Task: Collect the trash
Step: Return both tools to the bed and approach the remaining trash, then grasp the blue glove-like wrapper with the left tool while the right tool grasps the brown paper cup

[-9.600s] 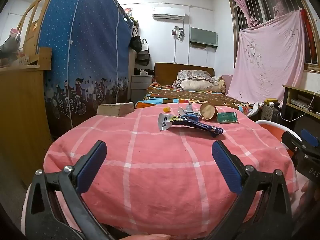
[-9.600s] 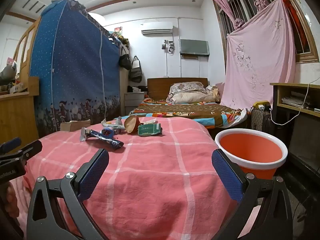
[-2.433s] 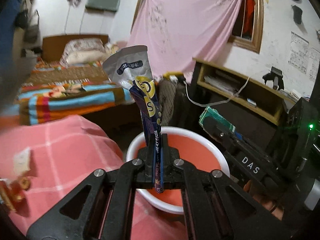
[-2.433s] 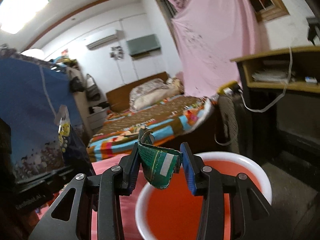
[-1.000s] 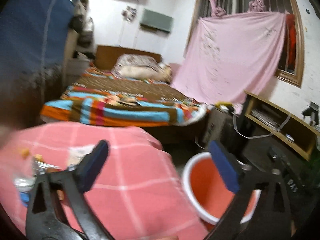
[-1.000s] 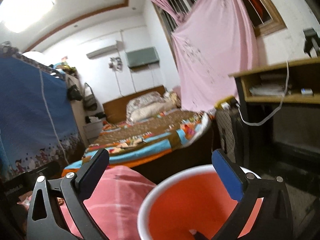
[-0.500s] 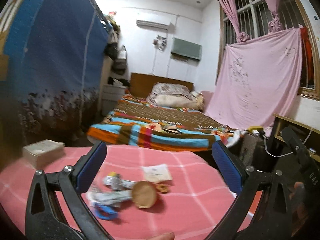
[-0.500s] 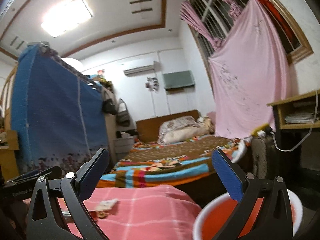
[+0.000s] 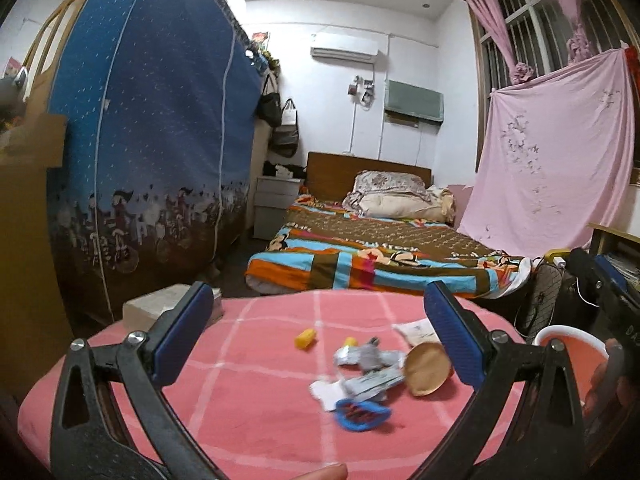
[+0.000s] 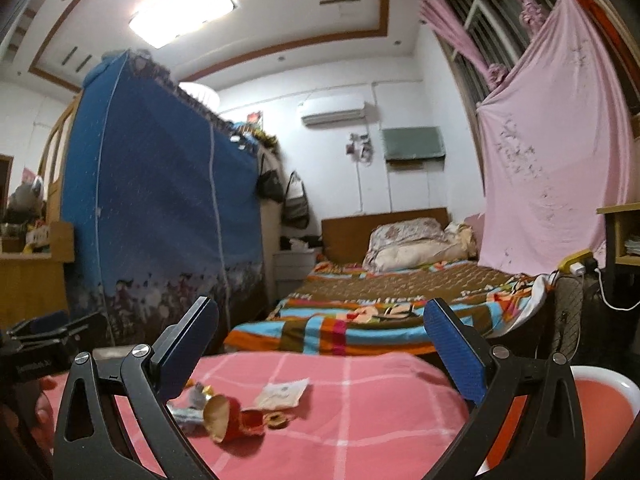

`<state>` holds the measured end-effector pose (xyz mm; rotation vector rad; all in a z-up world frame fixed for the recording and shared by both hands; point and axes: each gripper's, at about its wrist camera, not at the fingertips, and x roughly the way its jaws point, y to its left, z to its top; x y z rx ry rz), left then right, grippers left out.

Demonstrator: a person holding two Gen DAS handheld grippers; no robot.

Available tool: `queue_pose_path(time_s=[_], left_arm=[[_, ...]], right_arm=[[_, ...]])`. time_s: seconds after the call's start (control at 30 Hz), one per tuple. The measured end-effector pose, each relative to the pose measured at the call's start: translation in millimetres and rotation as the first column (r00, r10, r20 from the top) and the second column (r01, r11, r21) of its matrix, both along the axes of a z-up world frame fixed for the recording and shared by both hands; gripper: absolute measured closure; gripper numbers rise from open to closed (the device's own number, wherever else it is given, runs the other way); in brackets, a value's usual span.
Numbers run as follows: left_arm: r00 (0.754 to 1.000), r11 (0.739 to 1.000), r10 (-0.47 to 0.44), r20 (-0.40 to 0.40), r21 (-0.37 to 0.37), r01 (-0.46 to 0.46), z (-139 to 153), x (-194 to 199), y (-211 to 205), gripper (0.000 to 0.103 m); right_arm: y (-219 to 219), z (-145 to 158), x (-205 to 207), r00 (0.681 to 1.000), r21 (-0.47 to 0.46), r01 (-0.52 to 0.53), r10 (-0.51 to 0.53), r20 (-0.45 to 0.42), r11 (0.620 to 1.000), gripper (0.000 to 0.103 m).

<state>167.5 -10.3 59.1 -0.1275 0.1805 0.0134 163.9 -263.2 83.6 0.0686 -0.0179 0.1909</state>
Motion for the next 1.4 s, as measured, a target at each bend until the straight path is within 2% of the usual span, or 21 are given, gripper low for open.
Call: queue_pose_path(time_s=[0.17,0.33,0.43,0.53,0.63,0.77,0.87,0.97,1.13,1.2,1.3,1.4], left_arm=[[0.998,0.999,-0.030,-0.062,-0.025,0.029,-19,2,2,0.012],[0.991,0.998,-0.059,-0.116,-0.032,0.056,-23,5,-1,0.012],[0.979,0.996,-0.088,-0.183,-0.046,0.080,-27,12,-3,0.013],[0.954,0.992,-0.117,-0.277,-0.084,0.097,-38,23,-1,0.016],[0.920,0.982,-0.166,-0.355,-0.145,0.121,-50,30,-2,0.025],[0.875,0.966,-0.237,-0.423,-0.196,0.166,-60,37,-7,0.043],[0.853,0.961,-0.259,-0.452,-0.207,0.181,-63,41,-12,0.052],[0.834,0.954,-0.284,-0.473,-0.230,0.194,-66,46,-15,0.060],[0.822,0.951,-0.295,-0.488,-0.229,0.206,-67,50,-19,0.067],[0.814,0.950,-0.303,-0.496,-0.222,0.218,-67,50,-22,0.073],[0.814,0.954,-0.294,-0.500,-0.209,0.216,-66,51,-24,0.073],[0.814,0.954,-0.294,-0.500,-0.210,0.215,-65,50,-22,0.074]], right_arm=[[11,-9,18,0.996,-0.054,0.013,-0.018,-0.087,0.998,0.000],[10,-19,36,0.982,-0.043,-0.004,-0.004,-0.189,0.999,0.000],[11,-24,45,0.968,-0.042,-0.030,0.019,-0.250,0.999,0.001],[16,-29,50,0.951,-0.050,-0.077,0.059,-0.304,0.996,0.013],[24,-35,56,0.931,-0.070,-0.115,0.083,-0.356,0.991,0.021],[36,-42,63,0.892,-0.098,-0.174,0.115,-0.436,0.980,0.034],[43,-46,66,0.872,-0.117,-0.207,0.129,-0.472,0.971,0.048],[50,-49,67,0.859,-0.133,-0.243,0.149,-0.489,0.961,0.052],[61,-52,68,0.833,-0.136,-0.311,0.201,-0.516,0.941,0.058],[64,-55,73,0.811,-0.125,-0.337,0.221,-0.542,0.933,0.060],[66,-60,80,0.775,-0.098,-0.374,0.253,-0.579,0.922,0.062],[72,-66,86,0.742,-0.087,-0.403,0.270,-0.613,0.911,0.072]])
